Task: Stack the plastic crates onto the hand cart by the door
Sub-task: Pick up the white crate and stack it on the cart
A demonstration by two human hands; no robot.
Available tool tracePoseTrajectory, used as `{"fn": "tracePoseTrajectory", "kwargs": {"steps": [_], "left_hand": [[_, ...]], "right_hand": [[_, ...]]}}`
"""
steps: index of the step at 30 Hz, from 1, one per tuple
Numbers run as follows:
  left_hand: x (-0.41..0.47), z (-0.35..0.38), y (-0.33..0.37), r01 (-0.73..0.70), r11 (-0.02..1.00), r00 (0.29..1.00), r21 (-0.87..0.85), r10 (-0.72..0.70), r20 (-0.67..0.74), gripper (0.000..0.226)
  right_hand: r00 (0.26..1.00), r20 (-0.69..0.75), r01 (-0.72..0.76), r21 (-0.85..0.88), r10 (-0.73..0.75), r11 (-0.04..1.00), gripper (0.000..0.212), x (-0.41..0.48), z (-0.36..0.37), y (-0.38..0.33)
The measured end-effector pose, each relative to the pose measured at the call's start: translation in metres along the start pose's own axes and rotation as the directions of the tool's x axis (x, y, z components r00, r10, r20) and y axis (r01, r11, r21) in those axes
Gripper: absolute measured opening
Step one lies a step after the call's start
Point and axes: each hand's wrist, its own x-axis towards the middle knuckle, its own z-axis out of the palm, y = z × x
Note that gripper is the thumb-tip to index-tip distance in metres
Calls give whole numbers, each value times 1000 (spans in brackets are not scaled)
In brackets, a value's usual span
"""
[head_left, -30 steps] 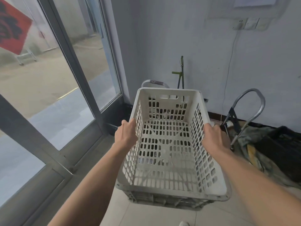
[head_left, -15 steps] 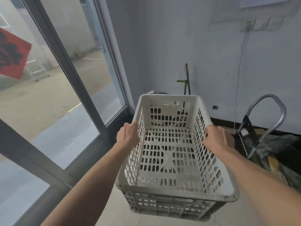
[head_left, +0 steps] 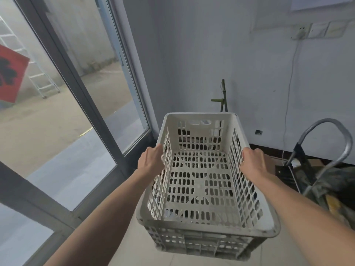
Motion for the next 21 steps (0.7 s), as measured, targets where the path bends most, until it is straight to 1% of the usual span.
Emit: {"fn": "tracePoseTrajectory", "kwargs": {"steps": [4,8,12,14,18,21], "left_hand": [[33,2,-15,-26,1000,999,1,26,34,33],[71,8,-42,-62,997,996,-35,64,69,33],[114,14,-80,-111,991,984,-73,120,131,39],[136,17,-96,-138,988,980,-71,146,134,39],[171,22,-118,-175,983,974,-62,182,135,35],[192,23,-129,-200,979,970,-43,204,133,35]], "right_hand": [[1000,11,-16,-25,17,1000,18,17,13,-19],[999,10,-50,-21,50,999,18,36,31,-48],[993,-8,-117,-55,117,992,26,51,51,-81],[991,-11,-135,-87,134,987,30,58,58,-100],[982,-19,-187,-135,186,973,24,58,54,-142],[980,-18,-199,-146,198,969,24,59,56,-162]]}}
